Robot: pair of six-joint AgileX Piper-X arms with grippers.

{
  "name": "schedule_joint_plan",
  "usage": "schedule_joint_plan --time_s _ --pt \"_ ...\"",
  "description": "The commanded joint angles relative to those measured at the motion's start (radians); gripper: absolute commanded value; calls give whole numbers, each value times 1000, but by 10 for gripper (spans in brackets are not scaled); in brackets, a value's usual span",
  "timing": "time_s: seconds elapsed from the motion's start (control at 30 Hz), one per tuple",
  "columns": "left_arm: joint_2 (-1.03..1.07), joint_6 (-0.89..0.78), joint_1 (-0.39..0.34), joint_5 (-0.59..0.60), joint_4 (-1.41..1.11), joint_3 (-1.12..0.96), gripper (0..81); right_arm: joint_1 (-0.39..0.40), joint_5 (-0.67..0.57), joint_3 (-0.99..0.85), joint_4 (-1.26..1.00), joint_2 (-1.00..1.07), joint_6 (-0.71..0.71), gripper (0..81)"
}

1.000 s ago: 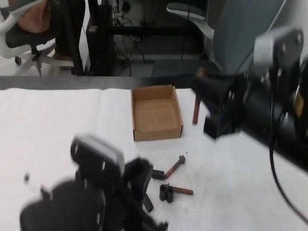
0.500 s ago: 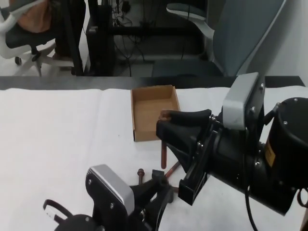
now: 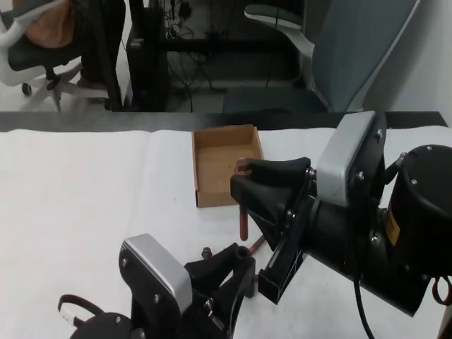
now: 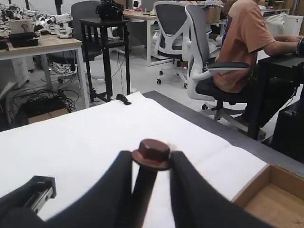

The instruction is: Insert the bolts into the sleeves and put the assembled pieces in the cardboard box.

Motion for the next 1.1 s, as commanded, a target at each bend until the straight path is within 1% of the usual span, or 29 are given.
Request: schedule_joint_plan --time_s 0.0,0.2,0.4,0.47,0.57,0.67,0.73,0.77,0.83,0.87,0.9,0.93,1.07 --pt "0 5 -3 -4 -65 2 18 1 9 -3 -8 -1 -9 6" --pt "0 5 -3 -19 -69 2 18 26 4 -3 -4 -1 0 6" --pt "0 5 -3 -88 -79 2 18 66 8 -3 43 -1 0 6" --pt "0 5 7 -82 -87 2 18 79 20 -3 56 -1 0 6" --pt "0 5 26 -79 -104 2 18 92 82 -1 56 -1 0 6" --pt "0 5 58 -79 -146 2 18 91 74 3 56 -1 0 3" --pt "0 5 82 -71 -182 2 18 91 55 3 56 -1 38 80" --pt "0 5 96 -46 -188 2 18 91 52 3 56 -1 63 168" --pt "0 5 119 18 -182 2 18 91 52 3 56 -1 92 395" --pt "0 5 128 50 -173 2 18 91 52 3 56 -1 108 532" --pt "0 5 136 63 -164 2 18 91 59 3 56 -1 130 652" --pt "0 5 138 73 -154 2 18 91 74 3 54 -1 152 700" --pt "0 5 137 83 -147 2 18 91 74 3 56 -19 180 700"
